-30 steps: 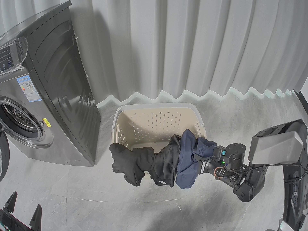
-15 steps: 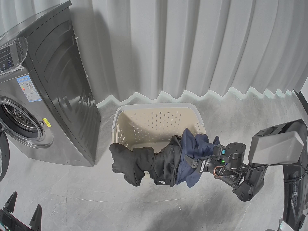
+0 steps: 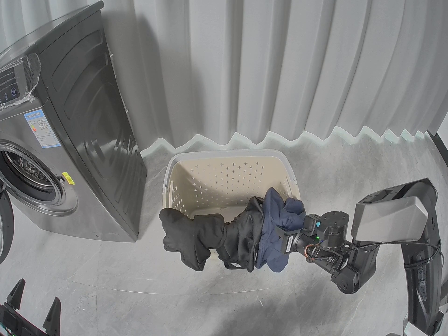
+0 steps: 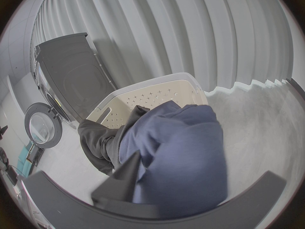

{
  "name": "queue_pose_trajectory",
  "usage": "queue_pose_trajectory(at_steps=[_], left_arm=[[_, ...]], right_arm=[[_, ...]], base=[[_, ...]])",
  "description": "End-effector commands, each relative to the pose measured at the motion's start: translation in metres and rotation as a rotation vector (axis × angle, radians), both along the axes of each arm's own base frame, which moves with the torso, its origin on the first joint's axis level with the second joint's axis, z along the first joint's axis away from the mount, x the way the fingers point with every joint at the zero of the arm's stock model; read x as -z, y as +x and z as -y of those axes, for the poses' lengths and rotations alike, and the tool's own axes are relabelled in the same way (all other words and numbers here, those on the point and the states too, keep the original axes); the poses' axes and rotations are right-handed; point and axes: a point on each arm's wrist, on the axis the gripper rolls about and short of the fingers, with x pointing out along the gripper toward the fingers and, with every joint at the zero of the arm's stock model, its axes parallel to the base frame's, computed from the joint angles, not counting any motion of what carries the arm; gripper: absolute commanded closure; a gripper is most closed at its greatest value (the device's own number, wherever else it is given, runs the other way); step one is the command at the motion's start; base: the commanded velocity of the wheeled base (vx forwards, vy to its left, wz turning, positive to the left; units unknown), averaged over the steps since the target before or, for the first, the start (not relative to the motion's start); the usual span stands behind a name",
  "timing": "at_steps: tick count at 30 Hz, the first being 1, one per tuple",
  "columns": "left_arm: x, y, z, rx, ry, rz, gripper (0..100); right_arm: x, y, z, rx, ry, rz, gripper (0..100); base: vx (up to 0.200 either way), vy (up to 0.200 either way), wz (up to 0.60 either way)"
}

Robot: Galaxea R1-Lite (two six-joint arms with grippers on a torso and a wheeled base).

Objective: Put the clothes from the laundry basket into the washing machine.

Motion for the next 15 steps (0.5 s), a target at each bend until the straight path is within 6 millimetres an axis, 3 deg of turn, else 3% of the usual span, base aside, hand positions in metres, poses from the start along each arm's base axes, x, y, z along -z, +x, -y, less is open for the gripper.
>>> queue_pose_trajectory(at_steps=[1,8,11,15], left_arm=[[0.005,0.0,0.0,0.0,0.001,0.0,0],[0.005,0.0,0.0,0.0,-0.001,0.0,0],[0.005,0.0,0.0,0.0,0.001,0.0,0],[0.005,0.0,0.0,0.0,0.001,0.0,0]], right_arm=[[-0.001,-0.002,0.0,-0.002,0.001,-0.002,100],[-0.04,-0.014,-0.003,-0.026,0.044,0.068,100],[-0.072,-0.033,-0.004,-0.051,0.071,0.124,100],[-0.101,-0.052,-0.004,-0.07,0.098,0.183,100]], base=[[0.0,0.0,0.0],[0.0,0.0,0.0],[0.0,0.0,0.0],[0.0,0.0,0.0]])
